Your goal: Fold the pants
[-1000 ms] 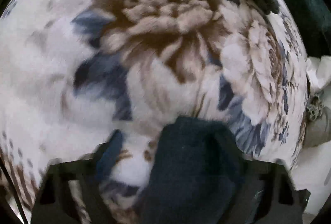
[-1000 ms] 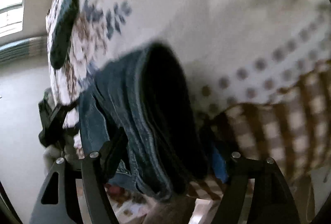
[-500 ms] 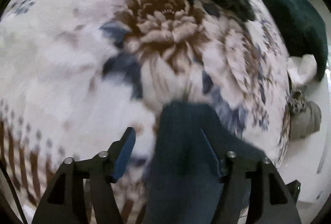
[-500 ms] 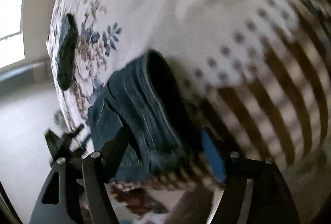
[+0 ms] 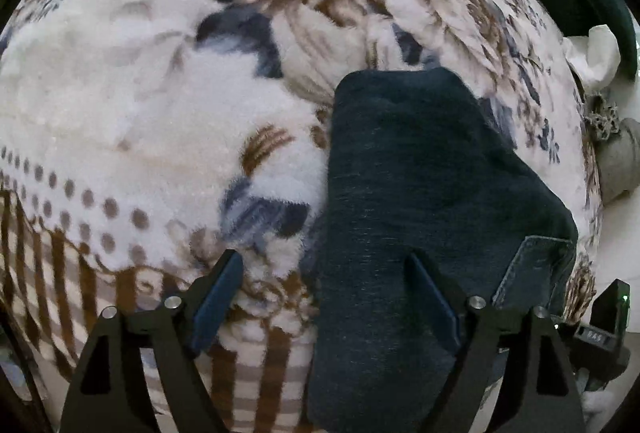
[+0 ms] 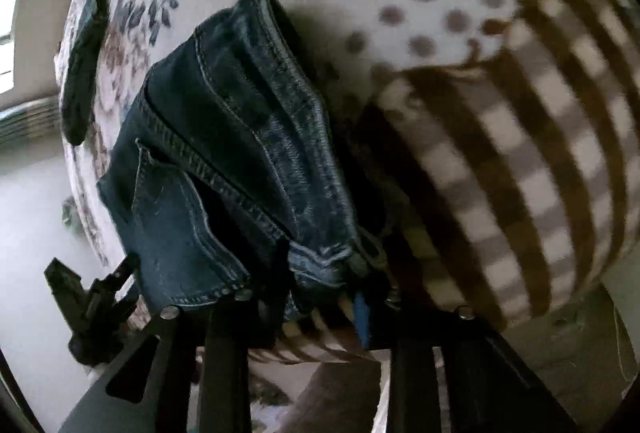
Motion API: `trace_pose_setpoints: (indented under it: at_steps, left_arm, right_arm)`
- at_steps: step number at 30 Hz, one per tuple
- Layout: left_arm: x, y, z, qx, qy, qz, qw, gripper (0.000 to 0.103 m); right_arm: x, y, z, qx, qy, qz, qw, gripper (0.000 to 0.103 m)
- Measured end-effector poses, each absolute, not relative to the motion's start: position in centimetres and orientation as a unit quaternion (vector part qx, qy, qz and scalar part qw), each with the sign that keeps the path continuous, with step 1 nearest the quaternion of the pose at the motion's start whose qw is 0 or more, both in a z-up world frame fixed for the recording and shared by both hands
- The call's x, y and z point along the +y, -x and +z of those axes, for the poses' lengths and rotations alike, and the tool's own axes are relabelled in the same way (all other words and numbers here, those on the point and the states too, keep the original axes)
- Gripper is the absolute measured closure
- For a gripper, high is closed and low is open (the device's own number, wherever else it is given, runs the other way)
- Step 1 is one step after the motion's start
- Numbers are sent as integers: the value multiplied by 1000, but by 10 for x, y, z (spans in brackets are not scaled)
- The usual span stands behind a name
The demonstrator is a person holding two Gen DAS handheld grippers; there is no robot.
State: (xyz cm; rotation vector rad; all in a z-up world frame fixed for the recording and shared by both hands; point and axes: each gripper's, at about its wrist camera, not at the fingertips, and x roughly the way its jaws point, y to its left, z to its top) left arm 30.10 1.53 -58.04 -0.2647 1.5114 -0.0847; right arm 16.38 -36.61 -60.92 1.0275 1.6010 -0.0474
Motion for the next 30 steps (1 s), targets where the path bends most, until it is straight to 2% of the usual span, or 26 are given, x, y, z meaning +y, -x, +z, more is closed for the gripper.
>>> trace_pose_setpoints:
  at_steps: [2, 4, 5, 8, 11, 15, 18, 19, 20, 22, 23, 25, 28, 30]
  left_arm:
    - [21, -303, -576, 682, 141, -43, 716, 19]
    - [30, -301, -571, 671, 162, -47, 722, 19]
    - [34, -302, -570, 668, 180, -49, 720, 19]
    - [44, -313, -568, 658, 219, -41, 719, 21]
    - [39, -341, -559, 647, 215, -50, 729, 21]
    - [7, -392, -568, 683, 170, -90, 704, 21]
    - [-19, -417, -603, 728, 78, -93, 675, 21]
    - [-24, -420, -608, 729, 67, -97, 675, 26]
    - [-28, -421, -611, 721, 52, -103, 684, 41]
    - [-34, -418, -610, 706, 9, -118, 698, 54]
    - [-33, -418, -609, 698, -2, -117, 706, 70]
    - [-14, -423, -612, 696, 14, -98, 711, 80]
    - [11, -424, -596, 686, 99, -94, 714, 79]
    - [23, -413, -575, 663, 134, -98, 730, 65]
  right_arm:
    - [-374, -159, -609, 668, -484, -6, 566, 45]
    - [-383, -147, -603, 638, -520, -3, 569, 31]
    - [-383, -143, -602, 626, -531, 0, 571, 29]
    - [-374, -131, -614, 613, -564, 22, 553, 29]
    - [-354, -137, -633, 608, -587, 40, 533, 29]
    - [-331, -150, -644, 611, -579, 39, 539, 25]
    - [-333, -150, -642, 606, -577, 36, 546, 24]
    - [-331, -150, -642, 603, -578, 37, 548, 24]
    - [-325, -154, -643, 600, -582, 38, 548, 24]
    - [-322, -153, -643, 594, -585, 40, 550, 24]
    - [-321, -153, -644, 592, -586, 40, 552, 24]
    - [-315, -156, -646, 589, -586, 40, 555, 24]
    - [-312, -158, -648, 589, -586, 42, 556, 24]
    - [-311, -161, -650, 586, -583, 50, 560, 24]
